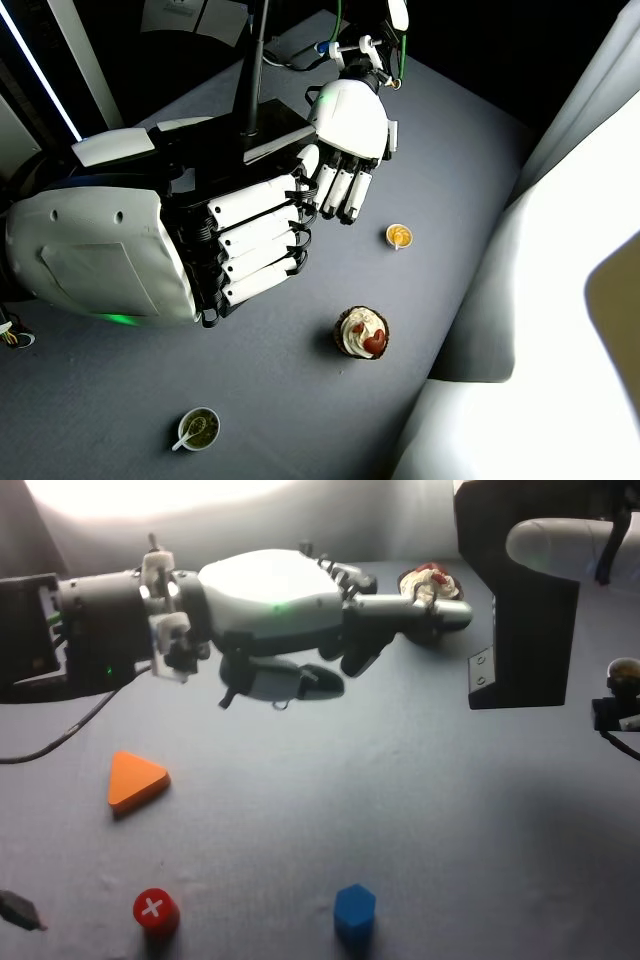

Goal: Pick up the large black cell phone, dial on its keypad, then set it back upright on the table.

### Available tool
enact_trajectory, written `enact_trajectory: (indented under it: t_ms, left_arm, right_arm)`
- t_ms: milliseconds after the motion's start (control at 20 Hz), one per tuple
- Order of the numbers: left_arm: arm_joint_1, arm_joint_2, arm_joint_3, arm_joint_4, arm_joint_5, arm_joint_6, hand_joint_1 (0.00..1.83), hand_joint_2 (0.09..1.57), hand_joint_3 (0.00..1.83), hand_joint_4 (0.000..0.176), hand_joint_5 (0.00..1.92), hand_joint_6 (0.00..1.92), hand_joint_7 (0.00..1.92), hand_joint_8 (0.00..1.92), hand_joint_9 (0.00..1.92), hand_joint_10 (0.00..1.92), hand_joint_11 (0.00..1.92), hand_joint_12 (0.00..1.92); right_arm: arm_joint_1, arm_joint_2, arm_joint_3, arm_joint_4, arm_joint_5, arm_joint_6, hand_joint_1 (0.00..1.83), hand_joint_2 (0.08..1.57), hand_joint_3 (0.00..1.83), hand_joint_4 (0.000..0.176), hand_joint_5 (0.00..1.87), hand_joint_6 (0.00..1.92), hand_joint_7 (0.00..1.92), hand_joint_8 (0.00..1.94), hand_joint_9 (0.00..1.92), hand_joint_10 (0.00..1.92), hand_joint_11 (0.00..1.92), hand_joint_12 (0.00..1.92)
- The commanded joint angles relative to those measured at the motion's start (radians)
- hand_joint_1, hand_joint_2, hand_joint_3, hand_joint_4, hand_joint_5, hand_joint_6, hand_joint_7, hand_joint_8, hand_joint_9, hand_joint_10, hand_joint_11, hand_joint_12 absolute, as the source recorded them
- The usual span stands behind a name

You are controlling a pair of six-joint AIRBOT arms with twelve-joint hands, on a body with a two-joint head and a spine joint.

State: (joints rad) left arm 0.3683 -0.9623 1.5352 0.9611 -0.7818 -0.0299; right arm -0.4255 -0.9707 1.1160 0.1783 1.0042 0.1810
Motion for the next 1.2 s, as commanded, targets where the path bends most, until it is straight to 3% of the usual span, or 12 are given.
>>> enact_trajectory:
  t_ms: [0,50,150,250,450,500,650,750,950,1100,1150]
  left_arm:
    - [-0.035,-0.010,-0.006,-0.052,-0.073,0.000,1.30,1.29,0.00,0.175,0.00,0.00,0.64,1.59,0.67,1.92,0.33,1.92]
    - [-0.043,-0.017,-0.006,-0.051,-0.072,-0.001,1.30,1.29,0.00,0.176,0.00,0.00,0.64,1.59,0.66,1.92,0.36,1.92]
    - [-0.064,-0.027,-0.010,-0.028,-0.069,-0.012,1.30,1.29,0.00,0.176,0.00,0.00,0.64,1.59,0.69,1.92,0.37,1.92]
    - [-0.068,-0.027,-0.017,-0.026,-0.070,-0.019,1.31,1.28,0.00,0.176,0.01,0.00,0.66,1.58,0.71,1.92,0.35,1.92]
    - [-0.053,0.017,-0.021,0.012,-0.075,-0.056,1.31,1.28,0.00,0.176,0.01,0.00,0.66,1.57,0.70,1.92,0.32,1.92]
    - [-0.041,0.039,-0.020,0.012,-0.079,-0.065,1.31,1.28,0.00,0.176,0.01,0.00,0.66,1.57,0.69,1.92,0.34,1.92]
    - [-0.015,0.087,-0.023,0.012,-0.101,-0.085,1.31,1.27,0.00,0.176,0.01,0.00,0.67,1.56,0.69,1.92,0.34,1.92]
    - [-0.008,0.106,-0.033,0.012,-0.094,-0.083,1.31,1.27,0.00,0.176,0.01,0.00,0.67,1.56,0.70,1.92,0.22,1.92]
    - [-0.008,0.088,-0.045,-0.026,-0.075,-0.066,1.31,1.27,0.00,0.176,0.00,0.00,0.67,1.56,0.73,1.92,0.23,1.89]
    - [-0.009,0.048,-0.065,-0.058,-0.057,-0.045,1.31,1.28,0.00,0.176,0.00,0.00,0.66,1.57,0.75,1.92,0.14,1.85]
    - [-0.012,0.031,-0.073,-0.059,-0.055,-0.042,1.31,1.28,0.00,0.175,0.00,0.00,0.67,1.56,0.72,1.92,0.30,1.92]
  right_arm:
    - [0.020,0.009,0.002,0.012,0.148,0.017,1.48,1.15,0.00,0.000,0.91,0.95,0.84,1.09,0.84,1.26,0.75,1.67]
    - [0.021,0.009,0.002,0.012,0.149,0.017,1.48,1.13,0.00,0.000,0.94,0.93,0.88,1.04,0.87,1.21,0.77,1.64]
    - [0.022,0.008,0.002,0.012,0.149,0.017,1.47,1.20,0.00,0.000,0.76,1.17,0.75,1.20,0.75,1.33,0.65,1.72]
    - [0.022,0.009,0.001,0.012,0.150,0.017,1.49,1.12,0.00,0.000,0.92,0.96,0.91,1.00,0.89,1.14,0.79,1.62]
    - [0.022,0.011,-0.001,0.012,0.155,0.017,1.49,1.11,0.00,0.000,0.92,0.96,0.95,0.92,0.92,1.11,0.81,1.60]
    - [0.023,0.011,0.000,0.012,0.155,0.017,1.48,1.16,0.00,0.000,0.81,1.11,0.84,1.04,0.82,1.23,0.71,1.67]
    - [0.024,0.013,-0.001,0.012,0.155,0.017,1.49,1.12,0.00,0.000,0.90,1.02,0.92,0.93,0.91,1.12,0.82,1.59]
    - [0.026,0.014,0.000,0.012,0.155,0.017,1.49,1.12,0.00,0.000,0.91,1.01,0.92,0.95,0.91,1.11,0.83,1.58]
    - [0.028,0.009,0.002,0.012,0.155,0.017,1.49,1.11,0.00,0.000,0.91,0.98,0.92,0.95,0.94,1.10,0.82,1.60]
    - [0.028,0.010,0.001,0.012,0.155,0.017,1.49,1.12,0.00,0.000,0.92,0.96,0.90,0.97,0.91,1.15,0.79,1.63]
    - [0.028,0.011,0.001,0.012,0.155,0.017,1.49,1.12,0.00,0.000,0.92,0.95,0.91,0.98,0.91,1.15,0.79,1.63]
